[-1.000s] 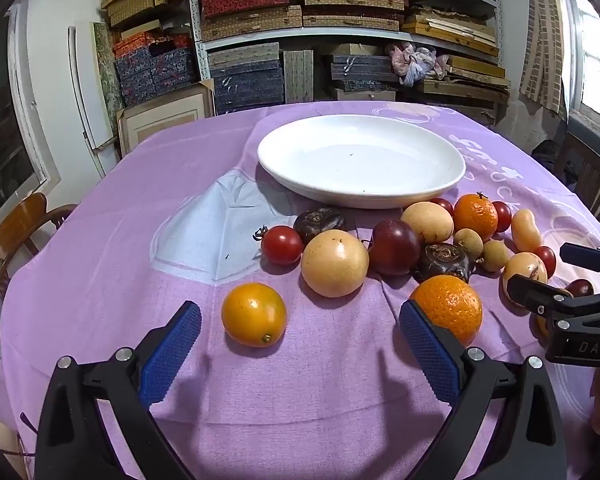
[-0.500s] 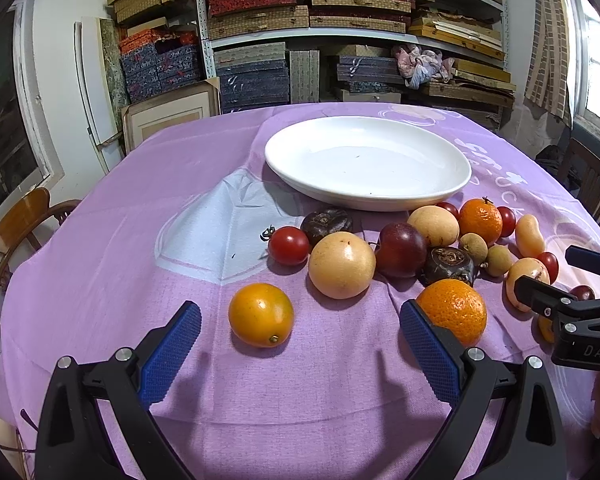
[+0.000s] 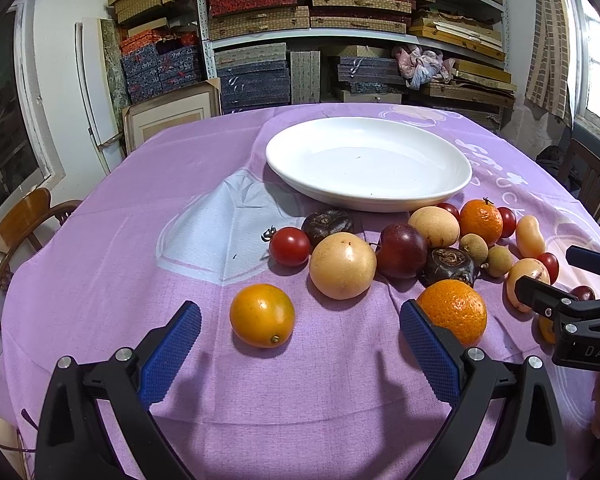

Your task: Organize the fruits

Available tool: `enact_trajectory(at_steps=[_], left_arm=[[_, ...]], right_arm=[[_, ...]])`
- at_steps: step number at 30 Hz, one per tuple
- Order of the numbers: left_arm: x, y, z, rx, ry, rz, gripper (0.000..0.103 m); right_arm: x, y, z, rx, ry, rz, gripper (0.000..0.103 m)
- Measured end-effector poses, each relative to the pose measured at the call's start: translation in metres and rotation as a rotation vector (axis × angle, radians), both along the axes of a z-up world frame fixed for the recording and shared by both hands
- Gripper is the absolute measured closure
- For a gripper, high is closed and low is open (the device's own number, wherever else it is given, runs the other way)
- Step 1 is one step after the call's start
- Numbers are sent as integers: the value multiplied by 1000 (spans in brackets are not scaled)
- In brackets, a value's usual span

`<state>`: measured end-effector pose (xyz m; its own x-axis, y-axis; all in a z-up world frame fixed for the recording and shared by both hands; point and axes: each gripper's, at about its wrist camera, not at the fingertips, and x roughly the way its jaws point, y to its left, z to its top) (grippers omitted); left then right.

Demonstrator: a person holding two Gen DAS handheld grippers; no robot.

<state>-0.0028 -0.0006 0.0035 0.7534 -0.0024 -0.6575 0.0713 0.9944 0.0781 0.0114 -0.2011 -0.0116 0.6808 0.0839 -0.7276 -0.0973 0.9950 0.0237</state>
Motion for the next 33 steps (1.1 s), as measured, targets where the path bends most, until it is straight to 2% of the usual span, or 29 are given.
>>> enact_trajectory(at_steps=[33], left_arm=[[0,3,1,-2,1,4,3]], right_arm=[[-2,4,4,-6,-11,5,4]])
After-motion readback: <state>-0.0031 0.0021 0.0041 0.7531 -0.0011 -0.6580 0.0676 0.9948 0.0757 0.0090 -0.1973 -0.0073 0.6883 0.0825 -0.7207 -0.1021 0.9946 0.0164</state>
